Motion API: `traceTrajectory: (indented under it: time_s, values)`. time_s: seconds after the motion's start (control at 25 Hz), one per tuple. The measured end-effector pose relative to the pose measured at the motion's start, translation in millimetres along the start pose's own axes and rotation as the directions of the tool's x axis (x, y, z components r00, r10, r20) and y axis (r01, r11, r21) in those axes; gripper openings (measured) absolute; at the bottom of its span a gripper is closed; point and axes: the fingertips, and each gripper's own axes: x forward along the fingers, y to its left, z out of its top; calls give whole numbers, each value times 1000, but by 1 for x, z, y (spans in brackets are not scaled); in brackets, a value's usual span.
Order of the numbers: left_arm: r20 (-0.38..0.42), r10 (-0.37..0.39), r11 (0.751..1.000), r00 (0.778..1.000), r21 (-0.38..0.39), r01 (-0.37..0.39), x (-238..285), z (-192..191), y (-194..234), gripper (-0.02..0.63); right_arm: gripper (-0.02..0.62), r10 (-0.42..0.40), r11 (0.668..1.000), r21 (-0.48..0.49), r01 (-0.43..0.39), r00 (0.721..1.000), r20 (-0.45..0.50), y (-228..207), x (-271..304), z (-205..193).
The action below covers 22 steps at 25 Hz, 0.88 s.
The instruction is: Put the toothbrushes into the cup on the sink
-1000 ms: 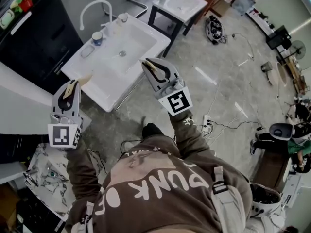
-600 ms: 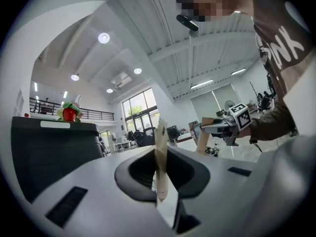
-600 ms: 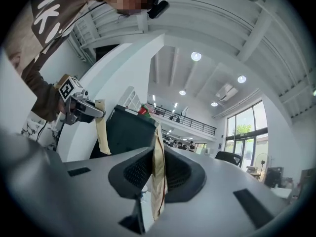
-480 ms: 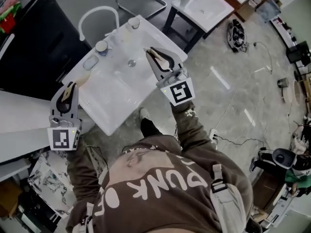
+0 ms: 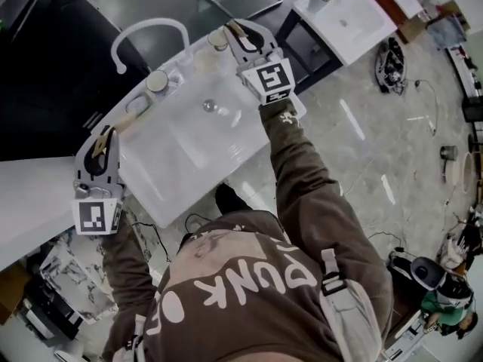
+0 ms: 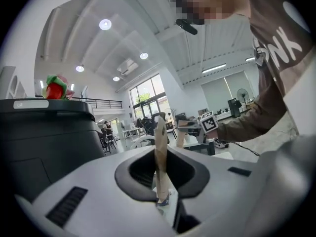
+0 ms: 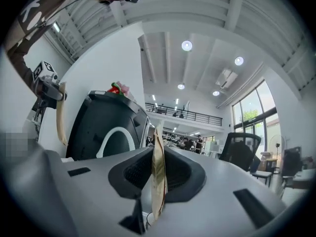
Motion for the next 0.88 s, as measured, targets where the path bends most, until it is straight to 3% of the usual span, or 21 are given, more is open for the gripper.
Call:
traceTrajectory:
  time_s: [0.24,0.44,0.68,0.88]
  values:
    - [-53,19,1000,998,-11,-20,37,-19,11,40,58,72,996,63,-65,992,-103,-12,63,-90]
    - [-95,19,999,995,-30,-22,60,-30,15,40,58,94,991,111,-75,980,-176,-12,80,-148]
    - [-132,0,999,991,-39,-5,78,-43,16,40,58,101,987,149,-68,968,-228,-11,85,-193]
    - [-138,-15,999,990,-32,11,90,-47,17,40,63,84,985,164,-50,974,-208,-14,89,-196]
